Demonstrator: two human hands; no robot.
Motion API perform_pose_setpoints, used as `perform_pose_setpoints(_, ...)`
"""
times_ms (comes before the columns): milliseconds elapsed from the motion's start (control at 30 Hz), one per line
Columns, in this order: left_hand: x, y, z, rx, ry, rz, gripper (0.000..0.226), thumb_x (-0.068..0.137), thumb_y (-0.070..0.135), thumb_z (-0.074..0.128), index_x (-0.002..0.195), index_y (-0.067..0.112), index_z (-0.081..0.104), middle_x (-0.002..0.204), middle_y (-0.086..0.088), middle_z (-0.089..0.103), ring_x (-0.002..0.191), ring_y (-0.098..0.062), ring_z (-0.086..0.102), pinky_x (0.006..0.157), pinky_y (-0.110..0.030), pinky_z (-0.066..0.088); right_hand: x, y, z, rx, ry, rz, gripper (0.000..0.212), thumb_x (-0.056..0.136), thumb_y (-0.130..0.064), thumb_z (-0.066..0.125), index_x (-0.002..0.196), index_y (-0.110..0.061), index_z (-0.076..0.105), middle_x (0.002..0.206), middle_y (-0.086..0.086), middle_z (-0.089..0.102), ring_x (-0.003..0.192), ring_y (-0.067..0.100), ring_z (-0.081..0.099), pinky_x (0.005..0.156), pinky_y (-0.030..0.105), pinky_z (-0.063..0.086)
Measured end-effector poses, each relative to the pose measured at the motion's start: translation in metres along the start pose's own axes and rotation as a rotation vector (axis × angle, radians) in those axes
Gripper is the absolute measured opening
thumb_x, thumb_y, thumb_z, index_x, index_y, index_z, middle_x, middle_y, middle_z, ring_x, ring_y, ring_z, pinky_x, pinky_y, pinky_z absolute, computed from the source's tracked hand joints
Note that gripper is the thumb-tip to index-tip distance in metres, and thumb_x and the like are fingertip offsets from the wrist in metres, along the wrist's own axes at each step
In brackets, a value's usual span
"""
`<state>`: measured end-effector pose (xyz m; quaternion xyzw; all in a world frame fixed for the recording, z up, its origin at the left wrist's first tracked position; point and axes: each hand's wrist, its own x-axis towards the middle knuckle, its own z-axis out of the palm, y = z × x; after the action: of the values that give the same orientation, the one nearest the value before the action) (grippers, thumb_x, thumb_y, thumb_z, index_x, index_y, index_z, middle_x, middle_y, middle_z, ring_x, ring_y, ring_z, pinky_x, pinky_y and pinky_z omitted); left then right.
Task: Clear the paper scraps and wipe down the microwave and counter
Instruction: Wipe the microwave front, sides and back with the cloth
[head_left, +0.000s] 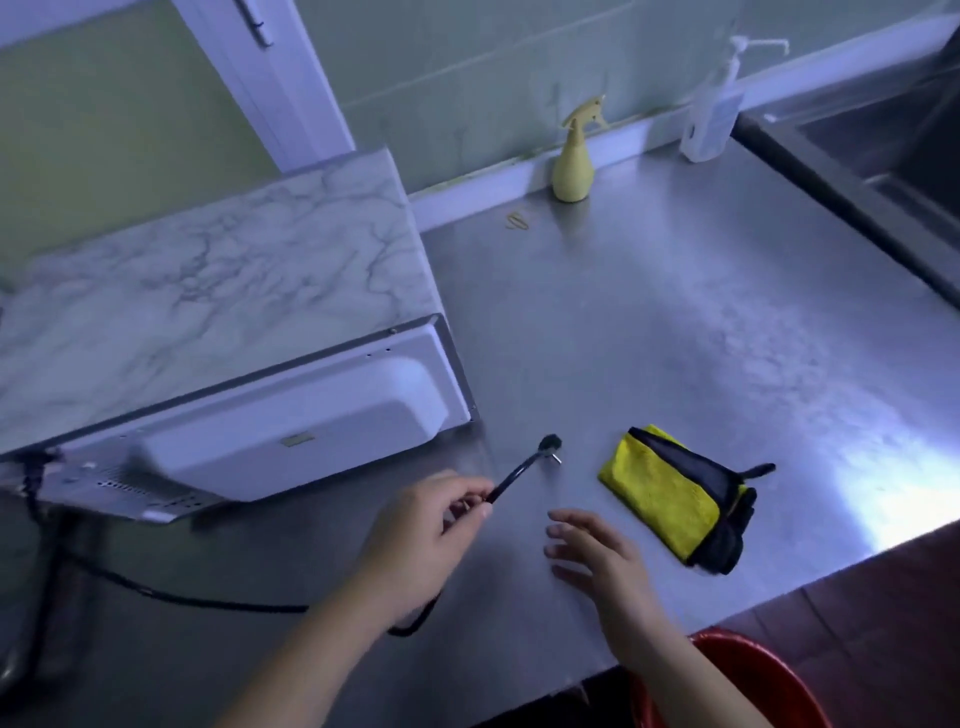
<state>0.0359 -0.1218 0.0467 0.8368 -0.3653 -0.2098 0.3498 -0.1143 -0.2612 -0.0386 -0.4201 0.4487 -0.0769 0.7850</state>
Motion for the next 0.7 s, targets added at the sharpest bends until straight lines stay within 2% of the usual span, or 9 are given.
perform_pose_setpoints(67, -0.035, 0.007, -0.034, -0.038, 0.045, 0.038, 0.018, 0.087, 0.041, 0.059, 0.101, 0.035, 0.069, 0.091, 0.015, 0.065, 0.082, -0.01, 0.065, 0.071, -0.023, 0.051, -0.004, 0.004, 0.023, -0.068, -0.065, 0.015, 0.013, 0.091, -0.008, 0.065, 0.095, -0.012, 0.076, 0.08, 0.003, 0.07, 0.076, 0.017, 0.066, 0.075, 0.031, 0.048)
perform_pose_setpoints(200, -0.094, 0.002, -0.095, -0.166, 0.208, 0.056, 0.015, 0.088, 0.035, 0.064, 0.101, 0.035, 0.072, 0.089, 0.006, 0.066, 0.072, -0.018, 0.064, 0.062, -0.03, 0.052, -0.016, 0.017, 0.079, -0.177, -0.131, -0.014, 0.016, 0.094, -0.004, 0.06, 0.09, -0.009, 0.074, 0.08, 0.002, 0.07, 0.076, 0.019, 0.064, 0.076, 0.034, 0.046)
perform_pose_setpoints(267, -0.124, -0.01, -0.122, -0.272, 0.29, 0.046, 0.017, 0.087, 0.038, 0.065, 0.102, 0.034, 0.073, 0.091, 0.0, 0.068, 0.075, -0.023, 0.065, 0.066, -0.037, 0.053, -0.025, 0.029, 0.11, -0.238, -0.166, -0.037, 0.017, 0.095, -0.004, 0.058, 0.09, -0.009, 0.073, 0.082, 0.005, 0.069, 0.075, 0.02, 0.064, 0.075, 0.034, 0.047)
perform_pose_setpoints(300, -0.14, -0.017, -0.135, -0.326, 0.34, 0.038, 0.018, 0.086, 0.039, 0.066, 0.102, 0.033, 0.074, 0.093, -0.003, 0.069, 0.078, -0.024, 0.067, 0.067, -0.036, 0.054, -0.03, 0.037, 0.126, -0.268, -0.182, -0.045, 0.017, 0.096, -0.003, 0.057, 0.09, -0.008, 0.073, 0.083, 0.007, 0.069, 0.075, 0.02, 0.064, 0.075, 0.033, 0.047)
perform_pose_setpoints(367, -0.176, -0.035, -0.165, -0.418, 0.462, 0.039, 0.017, 0.088, 0.033, 0.068, 0.103, 0.028, 0.075, 0.097, -0.003, 0.073, 0.086, -0.016, 0.071, 0.074, -0.026, 0.058, -0.043, 0.055, 0.16, -0.33, -0.207, -0.06, 0.017, 0.096, -0.001, 0.056, 0.09, -0.006, 0.072, 0.084, 0.01, 0.069, 0.075, 0.021, 0.064, 0.072, 0.032, 0.048)
perform_pose_setpoints(467, -0.234, -0.07, -0.212, -0.481, 0.67, 0.036, 0.016, 0.091, 0.023, 0.068, 0.106, 0.022, 0.075, 0.098, -0.003, 0.074, 0.092, -0.013, 0.071, 0.077, -0.023, 0.057, -0.062, 0.086, 0.213, -0.434, -0.277, -0.118, 0.018, 0.095, 0.002, 0.057, 0.09, -0.004, 0.073, 0.085, 0.012, 0.072, 0.076, 0.022, 0.066, 0.073, 0.033, 0.051)
perform_pose_setpoints(567, -0.294, -0.117, -0.251, -0.597, 0.916, -0.065, 0.022, 0.088, 0.021, 0.065, 0.104, 0.028, 0.077, 0.094, -0.002, 0.076, 0.088, -0.01, 0.071, 0.072, -0.021, 0.057, -0.08, 0.109, 0.272, -0.561, -0.383, -0.189, 0.02, 0.094, 0.003, 0.057, 0.089, -0.007, 0.074, 0.085, 0.011, 0.074, 0.074, 0.02, 0.068, 0.072, 0.033, 0.052)
perform_pose_setpoints(700, -0.357, -0.193, -0.284, -0.697, 1.106, -0.223, 0.023, 0.09, 0.016, 0.062, 0.103, 0.025, 0.078, 0.097, -0.004, 0.077, 0.089, -0.011, 0.071, 0.071, -0.024, 0.057, -0.097, 0.132, 0.355, -0.668, -0.502, -0.252, 0.02, 0.095, 0.002, 0.057, 0.088, -0.008, 0.074, 0.085, 0.013, 0.074, 0.076, 0.022, 0.069, 0.076, 0.037, 0.052)
